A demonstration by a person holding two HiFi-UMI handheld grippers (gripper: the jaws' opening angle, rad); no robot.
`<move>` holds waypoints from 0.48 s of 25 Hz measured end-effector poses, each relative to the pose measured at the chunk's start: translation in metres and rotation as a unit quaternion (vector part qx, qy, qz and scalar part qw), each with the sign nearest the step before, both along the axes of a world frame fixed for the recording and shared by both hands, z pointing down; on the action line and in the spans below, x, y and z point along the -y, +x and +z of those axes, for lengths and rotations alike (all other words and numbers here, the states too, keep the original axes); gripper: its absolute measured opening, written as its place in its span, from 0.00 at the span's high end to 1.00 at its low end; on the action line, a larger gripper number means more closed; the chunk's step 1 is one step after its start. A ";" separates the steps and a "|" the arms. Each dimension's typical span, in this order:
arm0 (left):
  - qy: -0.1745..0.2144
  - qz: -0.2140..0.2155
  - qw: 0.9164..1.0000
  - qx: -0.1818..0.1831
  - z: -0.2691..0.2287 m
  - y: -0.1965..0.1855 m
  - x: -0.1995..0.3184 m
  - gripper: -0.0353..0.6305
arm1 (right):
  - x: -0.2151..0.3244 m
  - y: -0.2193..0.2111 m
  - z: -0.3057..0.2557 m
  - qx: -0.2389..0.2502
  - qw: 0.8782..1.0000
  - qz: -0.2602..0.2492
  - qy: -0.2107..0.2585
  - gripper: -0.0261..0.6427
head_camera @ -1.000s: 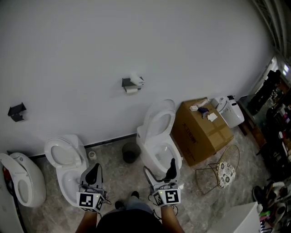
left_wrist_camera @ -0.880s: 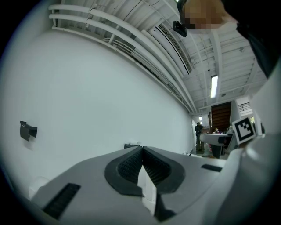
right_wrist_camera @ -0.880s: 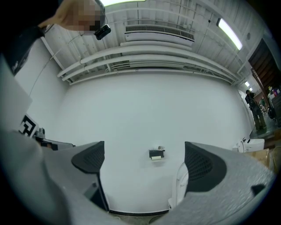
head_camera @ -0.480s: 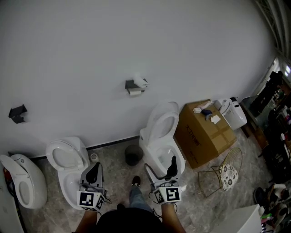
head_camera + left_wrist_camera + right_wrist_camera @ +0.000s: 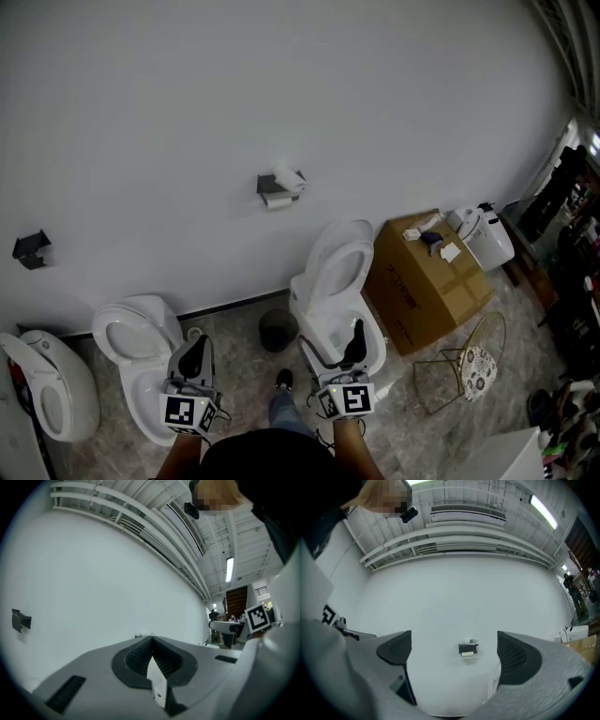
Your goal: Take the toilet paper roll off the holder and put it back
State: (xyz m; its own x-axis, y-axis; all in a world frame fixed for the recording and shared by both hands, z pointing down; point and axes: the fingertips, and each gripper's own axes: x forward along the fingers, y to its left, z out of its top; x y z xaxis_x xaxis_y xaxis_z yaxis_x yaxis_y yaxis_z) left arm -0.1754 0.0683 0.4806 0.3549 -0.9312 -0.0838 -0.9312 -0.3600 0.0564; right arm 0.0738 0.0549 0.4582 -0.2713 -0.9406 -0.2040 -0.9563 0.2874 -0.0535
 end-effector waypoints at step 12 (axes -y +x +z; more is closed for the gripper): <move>-0.009 -0.020 1.000 0.002 -0.010 0.020 0.106 0.94 | 0.115 0.026 -0.003 -0.001 1.000 -0.002 -0.001 0.14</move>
State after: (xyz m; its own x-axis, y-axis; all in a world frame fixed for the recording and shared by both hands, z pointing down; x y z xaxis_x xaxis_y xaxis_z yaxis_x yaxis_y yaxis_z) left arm -0.1553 -0.0379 0.4701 0.3174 -0.9461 -0.0647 -0.9452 -0.3211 0.0593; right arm 0.1000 -0.0606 0.4551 -0.2752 -0.9399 -0.2019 -0.9553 0.2910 -0.0524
